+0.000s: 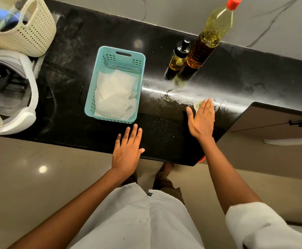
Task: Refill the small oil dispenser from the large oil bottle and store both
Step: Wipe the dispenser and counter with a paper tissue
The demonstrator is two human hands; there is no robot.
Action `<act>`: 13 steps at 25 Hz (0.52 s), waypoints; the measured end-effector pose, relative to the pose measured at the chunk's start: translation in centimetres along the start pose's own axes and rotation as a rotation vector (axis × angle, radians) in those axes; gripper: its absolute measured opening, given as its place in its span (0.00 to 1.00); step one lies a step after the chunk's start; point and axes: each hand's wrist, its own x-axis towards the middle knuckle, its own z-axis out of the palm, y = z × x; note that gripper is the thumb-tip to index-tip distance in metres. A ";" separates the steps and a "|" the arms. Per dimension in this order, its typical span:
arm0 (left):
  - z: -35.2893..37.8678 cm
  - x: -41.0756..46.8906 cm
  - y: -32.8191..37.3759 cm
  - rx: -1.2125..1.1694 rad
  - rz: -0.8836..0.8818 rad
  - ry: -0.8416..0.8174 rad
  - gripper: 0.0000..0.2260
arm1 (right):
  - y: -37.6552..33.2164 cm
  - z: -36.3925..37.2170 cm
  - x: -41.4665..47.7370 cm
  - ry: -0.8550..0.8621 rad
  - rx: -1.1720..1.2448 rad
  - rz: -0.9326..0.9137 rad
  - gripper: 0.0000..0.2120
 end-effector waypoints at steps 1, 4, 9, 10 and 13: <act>0.0 0.0 0.0 0.005 -0.001 0.000 0.38 | -1.0 -0.1 0.9 0.018 0.016 0.026 0.49; -0.3 -0.1 0.1 -0.006 -0.009 0.010 0.38 | -5.9 0.2 2.7 0.016 0.054 0.007 0.49; -0.4 -0.1 0.1 -0.010 -0.020 -0.003 0.37 | -12.1 3.8 -0.8 -0.050 0.049 -0.273 0.45; -0.4 -0.2 0.1 -0.014 -0.019 0.004 0.37 | -11.4 4.2 -2.4 -0.063 0.033 -0.323 0.44; -0.4 0.0 0.2 -0.025 -0.030 0.006 0.39 | -5.6 3.7 -5.9 -0.073 -0.038 -0.346 0.42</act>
